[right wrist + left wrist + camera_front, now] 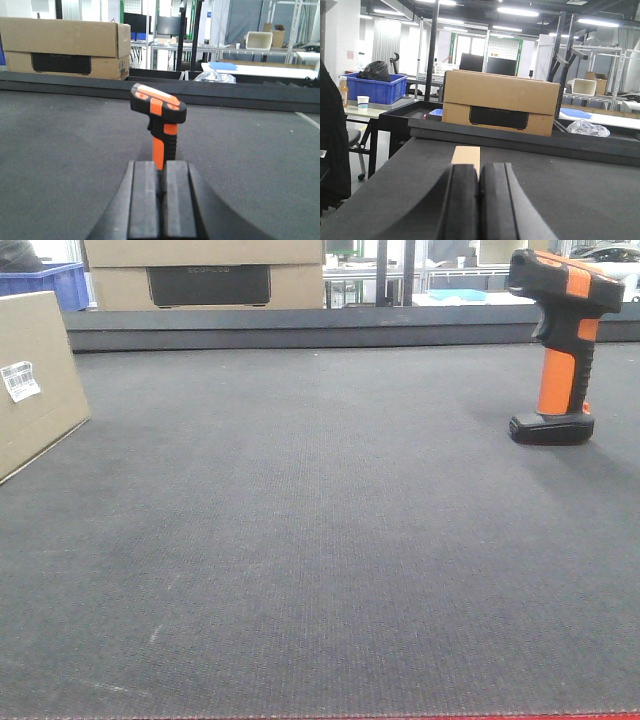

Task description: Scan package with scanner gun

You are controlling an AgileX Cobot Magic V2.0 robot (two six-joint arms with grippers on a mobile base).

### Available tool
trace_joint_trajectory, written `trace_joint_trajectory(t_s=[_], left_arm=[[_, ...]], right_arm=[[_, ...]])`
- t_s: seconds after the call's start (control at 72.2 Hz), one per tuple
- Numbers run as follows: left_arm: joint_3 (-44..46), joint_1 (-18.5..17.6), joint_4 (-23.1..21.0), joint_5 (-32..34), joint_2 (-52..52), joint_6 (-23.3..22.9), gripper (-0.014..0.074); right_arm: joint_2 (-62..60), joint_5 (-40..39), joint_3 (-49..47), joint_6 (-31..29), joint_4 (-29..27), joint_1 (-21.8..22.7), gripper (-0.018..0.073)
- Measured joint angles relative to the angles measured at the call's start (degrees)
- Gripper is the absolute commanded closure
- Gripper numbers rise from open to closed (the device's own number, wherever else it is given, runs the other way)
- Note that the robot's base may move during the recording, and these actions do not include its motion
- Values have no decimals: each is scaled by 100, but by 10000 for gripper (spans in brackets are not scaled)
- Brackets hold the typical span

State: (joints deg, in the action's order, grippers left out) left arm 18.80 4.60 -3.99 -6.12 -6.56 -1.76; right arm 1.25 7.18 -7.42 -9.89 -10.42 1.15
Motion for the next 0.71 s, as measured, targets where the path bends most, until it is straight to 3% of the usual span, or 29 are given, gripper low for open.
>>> trace_joint_trajectory(t_s=[0.194, 0.706], left_arm=[[-2, 0, 0, 0, 11, 0, 708], [-2, 0, 0, 0, 11, 0, 708]], right_arm=[[-102, -410, 698, 23, 81, 20, 727], [-102, -504, 731, 35, 148, 22, 727]])
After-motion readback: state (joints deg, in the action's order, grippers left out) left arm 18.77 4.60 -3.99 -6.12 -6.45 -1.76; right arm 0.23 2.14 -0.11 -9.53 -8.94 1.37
